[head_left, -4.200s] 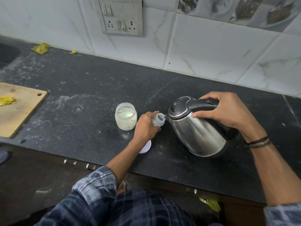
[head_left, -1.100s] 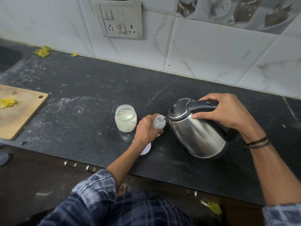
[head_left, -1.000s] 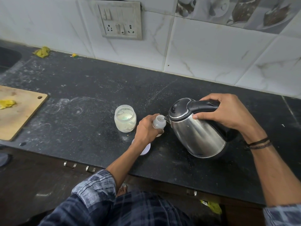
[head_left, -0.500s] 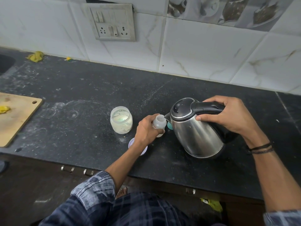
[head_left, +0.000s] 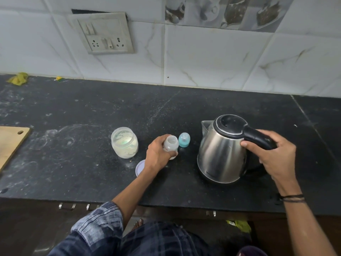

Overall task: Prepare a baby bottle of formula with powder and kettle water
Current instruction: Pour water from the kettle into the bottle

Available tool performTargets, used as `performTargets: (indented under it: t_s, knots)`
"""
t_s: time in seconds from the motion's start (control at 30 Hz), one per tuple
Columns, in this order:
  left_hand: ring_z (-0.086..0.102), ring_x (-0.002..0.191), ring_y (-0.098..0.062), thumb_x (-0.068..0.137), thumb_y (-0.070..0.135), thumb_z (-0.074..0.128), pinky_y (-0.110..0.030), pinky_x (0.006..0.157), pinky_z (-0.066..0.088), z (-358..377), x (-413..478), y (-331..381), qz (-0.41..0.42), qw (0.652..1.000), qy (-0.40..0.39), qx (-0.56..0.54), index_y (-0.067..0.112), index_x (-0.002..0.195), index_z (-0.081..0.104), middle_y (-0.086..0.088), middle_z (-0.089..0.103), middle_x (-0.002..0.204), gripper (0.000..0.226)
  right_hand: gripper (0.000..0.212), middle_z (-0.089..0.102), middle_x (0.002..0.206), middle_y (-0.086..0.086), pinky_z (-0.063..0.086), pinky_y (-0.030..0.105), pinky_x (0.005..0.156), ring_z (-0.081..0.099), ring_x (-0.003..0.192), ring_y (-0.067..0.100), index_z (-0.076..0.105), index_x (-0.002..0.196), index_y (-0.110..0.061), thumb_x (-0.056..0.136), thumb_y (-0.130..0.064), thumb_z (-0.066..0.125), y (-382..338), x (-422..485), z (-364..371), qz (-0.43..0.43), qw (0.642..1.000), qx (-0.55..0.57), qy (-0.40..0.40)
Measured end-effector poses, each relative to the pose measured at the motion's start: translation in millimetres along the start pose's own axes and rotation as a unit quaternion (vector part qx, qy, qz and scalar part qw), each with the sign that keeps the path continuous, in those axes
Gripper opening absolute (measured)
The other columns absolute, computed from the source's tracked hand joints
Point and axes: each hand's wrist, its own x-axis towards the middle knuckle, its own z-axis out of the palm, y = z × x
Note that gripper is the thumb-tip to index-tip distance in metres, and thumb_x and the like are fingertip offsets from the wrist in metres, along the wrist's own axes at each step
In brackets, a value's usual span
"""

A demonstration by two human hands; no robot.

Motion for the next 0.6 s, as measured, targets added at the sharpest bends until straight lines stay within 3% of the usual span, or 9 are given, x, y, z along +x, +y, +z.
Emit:
performTargets:
  t_s: [0.13, 0.23, 0.3, 0.4, 0.6]
  knots:
    - [0.066, 0.101, -0.01, 0.063, 0.019, 0.088, -0.039, 0.096, 0.053, 4, -1, -1, 0.001, 1.0, -0.009, 0.003, 0.038, 0.113, 0.065, 0.015, 0.069, 0.109, 0.058, 0.044, 0.076, 0.093, -0.014, 0.056, 0.016, 0.065, 0.068, 0.073, 0.006, 0.073, 0.105, -0.034, 0.064, -0.031, 0.092, 13, -19, 1, -0.007, 0.998, -0.005, 0.067]
    - [0.066, 0.101, -0.01, 0.064, 0.019, 0.087, -0.038, 0.095, 0.053, 6, -3, -3, 0.003, 1.0, -0.01, 0.002, 0.041, 0.11, 0.064, 0.016, 0.069, 0.109, 0.056, 0.046, 0.075, 0.101, -0.004, 0.06, 0.025, 0.08, 0.072, 0.089, 0.017, 0.073, 0.111, -0.021, 0.069, -0.024, 0.092, 21, -32, 7, -0.015, 0.994, -0.022, 0.109]
    - [0.065, 0.102, -0.01, 0.065, 0.017, 0.087, -0.036, 0.095, 0.053, 6, -4, -5, 0.006, 1.0, -0.01, -0.002, 0.042, 0.108, 0.062, 0.016, 0.069, 0.109, 0.056, 0.046, 0.073, 0.103, 0.0, 0.058, 0.023, 0.087, 0.071, 0.095, 0.014, 0.073, 0.111, -0.015, 0.07, -0.021, 0.092, 24, -38, 12, -0.008, 0.99, -0.022, 0.138]
    - [0.065, 0.103, -0.01, 0.066, 0.015, 0.087, -0.035, 0.094, 0.053, 6, -3, -7, 0.011, 1.0, -0.014, -0.004, 0.039, 0.11, 0.062, 0.016, 0.068, 0.111, 0.056, 0.047, 0.072, 0.108, 0.003, 0.055, 0.016, 0.087, 0.068, 0.098, 0.01, 0.073, 0.114, -0.01, 0.072, -0.019, 0.092, 28, -46, 18, 0.004, 0.983, -0.028, 0.179]
    - [0.063, 0.105, -0.011, 0.069, 0.013, 0.087, -0.029, 0.091, 0.051, 5, -1, -9, 0.02, 0.999, -0.027, 0.002, 0.033, 0.114, 0.06, 0.013, 0.067, 0.112, 0.056, 0.046, 0.072, 0.109, 0.001, 0.053, 0.015, 0.087, 0.066, 0.097, -0.003, 0.072, 0.116, -0.008, 0.075, -0.02, 0.092, 27, -61, 28, 0.036, 0.967, -0.018, 0.25]
